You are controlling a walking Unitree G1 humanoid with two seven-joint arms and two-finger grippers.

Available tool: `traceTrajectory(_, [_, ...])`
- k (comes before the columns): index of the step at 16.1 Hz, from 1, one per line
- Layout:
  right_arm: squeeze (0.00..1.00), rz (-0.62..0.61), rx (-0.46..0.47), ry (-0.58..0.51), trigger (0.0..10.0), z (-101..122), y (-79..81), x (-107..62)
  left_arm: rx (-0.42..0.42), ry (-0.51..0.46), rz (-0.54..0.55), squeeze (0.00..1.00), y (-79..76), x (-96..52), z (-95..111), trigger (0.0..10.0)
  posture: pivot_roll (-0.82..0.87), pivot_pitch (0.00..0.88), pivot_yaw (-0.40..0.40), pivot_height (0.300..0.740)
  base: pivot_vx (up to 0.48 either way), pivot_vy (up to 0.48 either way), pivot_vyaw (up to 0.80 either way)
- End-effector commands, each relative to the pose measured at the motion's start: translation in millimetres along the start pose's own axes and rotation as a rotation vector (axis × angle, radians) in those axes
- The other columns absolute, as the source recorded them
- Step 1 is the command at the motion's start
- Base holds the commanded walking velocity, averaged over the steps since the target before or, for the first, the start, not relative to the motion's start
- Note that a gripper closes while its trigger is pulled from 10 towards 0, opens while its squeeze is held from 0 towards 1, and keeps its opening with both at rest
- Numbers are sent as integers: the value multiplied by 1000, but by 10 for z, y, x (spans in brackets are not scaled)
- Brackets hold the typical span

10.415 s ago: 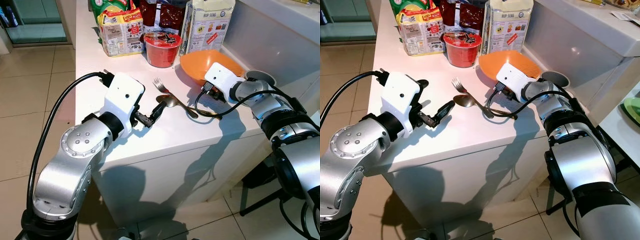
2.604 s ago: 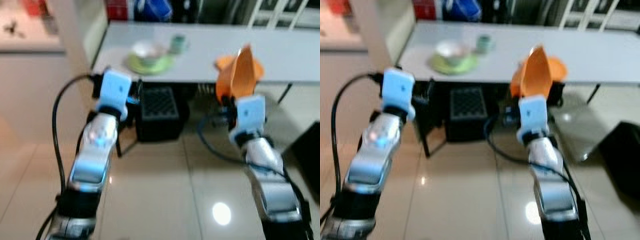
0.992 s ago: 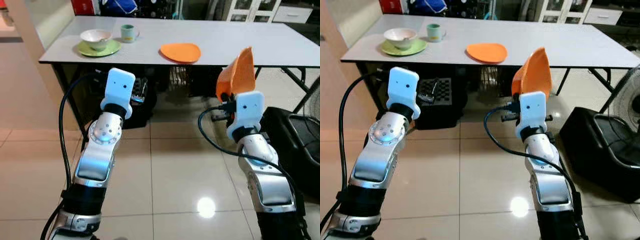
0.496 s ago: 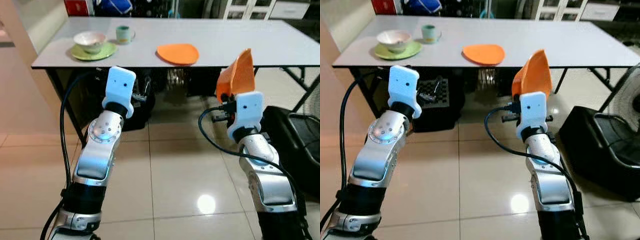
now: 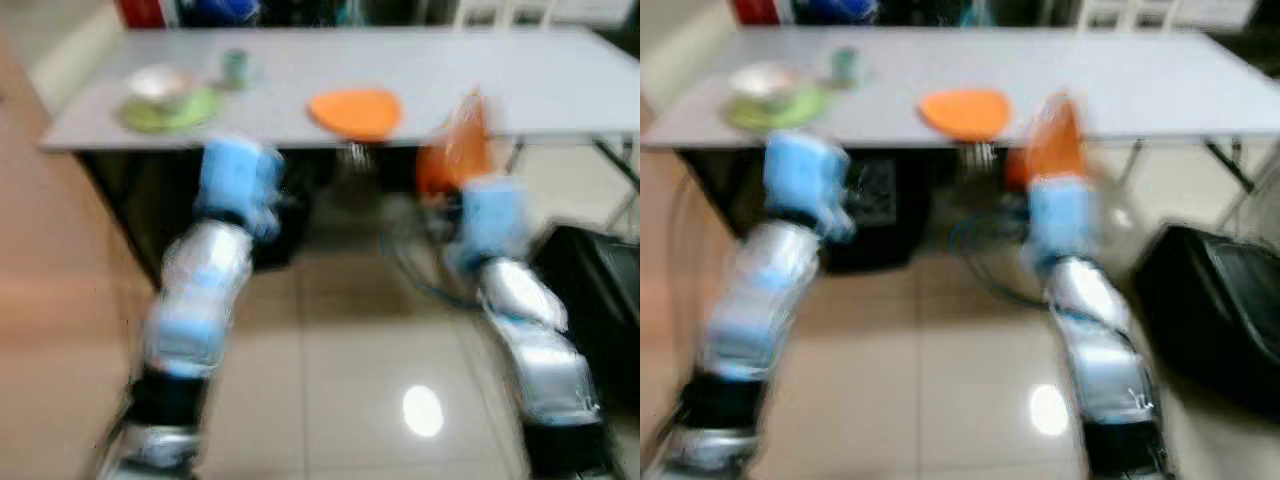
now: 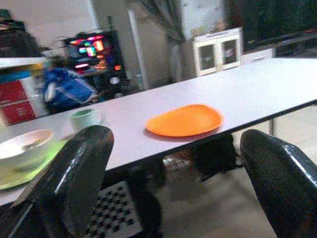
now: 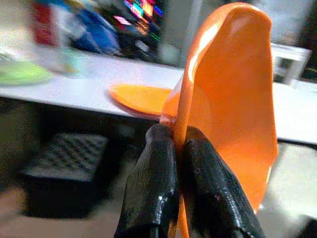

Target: Setting the table

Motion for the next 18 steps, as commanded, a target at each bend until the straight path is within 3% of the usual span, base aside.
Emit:
traceTrajectory(1, [0, 66, 24, -83, 10000, 243, 210, 50, 24, 11, 56, 0, 230, -38, -35, 10000, 0, 0, -16, 740, 480, 0, -406])
traceTrajectory(4, [0, 64, 28, -84, 10000, 246, 201, 58, 26, 11, 53, 0, 225, -32, -33, 10000, 0, 0, -16, 740, 480, 0, -448])
traceTrajectory(18, [0, 70, 36, -101, 10000, 257, 239, 77, 57, 5, 38, 0, 246, -38, -32, 10000, 30, 0, -21, 740, 480, 0, 0])
Point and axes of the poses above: a point about 5 cm out from each wrist's last joint towards the gripper, its own x axis pointing out of the wrist towards the gripper, its own z axis along the axis of the wrist's last joint, y = z × x, the point moved 5 cm from there along x, pointing out of the wrist towards the gripper, and after that the axes turned 9 degrees about x, right-handed, at the moved point
